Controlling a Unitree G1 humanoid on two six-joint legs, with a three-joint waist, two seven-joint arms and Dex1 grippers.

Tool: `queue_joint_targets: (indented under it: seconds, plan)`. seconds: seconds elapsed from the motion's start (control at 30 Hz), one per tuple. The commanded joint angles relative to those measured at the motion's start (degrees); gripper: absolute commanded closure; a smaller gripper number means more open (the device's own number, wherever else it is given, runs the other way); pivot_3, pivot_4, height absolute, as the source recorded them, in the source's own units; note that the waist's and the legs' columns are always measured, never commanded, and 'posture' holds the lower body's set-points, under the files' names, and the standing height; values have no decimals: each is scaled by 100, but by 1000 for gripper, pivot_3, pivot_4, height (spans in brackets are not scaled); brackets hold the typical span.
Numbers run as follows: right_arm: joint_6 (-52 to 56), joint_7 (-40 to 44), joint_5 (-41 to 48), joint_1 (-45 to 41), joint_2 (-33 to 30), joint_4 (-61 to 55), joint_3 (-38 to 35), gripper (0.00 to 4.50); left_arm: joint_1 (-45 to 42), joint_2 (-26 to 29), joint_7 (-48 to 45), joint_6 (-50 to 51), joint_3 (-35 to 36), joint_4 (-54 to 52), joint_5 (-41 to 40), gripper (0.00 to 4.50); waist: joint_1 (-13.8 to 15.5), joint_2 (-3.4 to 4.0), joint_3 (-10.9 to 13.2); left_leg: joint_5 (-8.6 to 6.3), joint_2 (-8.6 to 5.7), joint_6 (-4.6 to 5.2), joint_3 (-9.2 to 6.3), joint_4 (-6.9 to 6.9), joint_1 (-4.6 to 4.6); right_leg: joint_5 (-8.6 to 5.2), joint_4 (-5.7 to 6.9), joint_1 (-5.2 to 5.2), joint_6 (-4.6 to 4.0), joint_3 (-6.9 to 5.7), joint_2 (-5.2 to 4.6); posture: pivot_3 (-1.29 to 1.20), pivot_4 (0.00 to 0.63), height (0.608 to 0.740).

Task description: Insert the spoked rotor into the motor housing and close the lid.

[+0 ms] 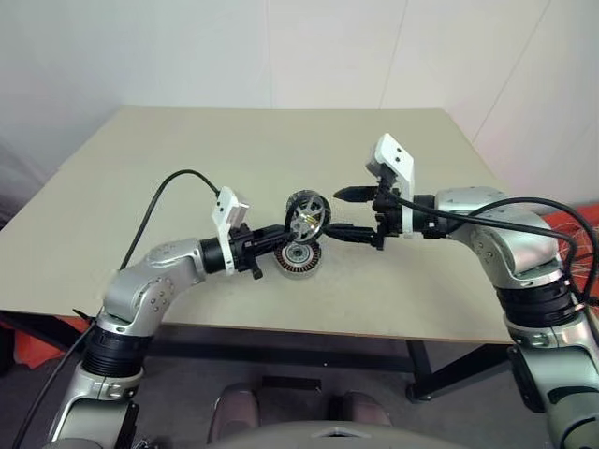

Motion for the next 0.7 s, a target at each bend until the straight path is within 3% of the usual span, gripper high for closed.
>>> queue_joint_targets:
  seconds: [0.03,0.3,0.5,0.7]
  plan:
    - [-234,262,39,19,-347,93,-286,0,-222,536,-604,-610,-160,-271,513,4066,3,0,0,-1,0,1,0,0,1,0,0,0,0,0,-1,0,0,740]
    - [-443,336,-20,377,-632,251,-341,0,-338,1545,-1604,-2272,-956,46,2136,4066,-1,2,-1,-2,3,4,0,1,4,0,-1,2,0,1,-1,0,0,740]
    - [-532,251,-57,504,-608,234,-319,0,-684,1484,-1199,-4502,-1397,1153,3813,4066,1,2,-1,-1,3,3,0,5,4,0,-1,4,0,1,-1,0,0,740]
    - [-543,180,-65,600,-587,181,-309,0,-819,1146,-611,-5971,-1460,1900,4556,4066,7,2,-1,-2,4,4,-3,7,0,1,2,2,-1,1,-4,0,0,740]
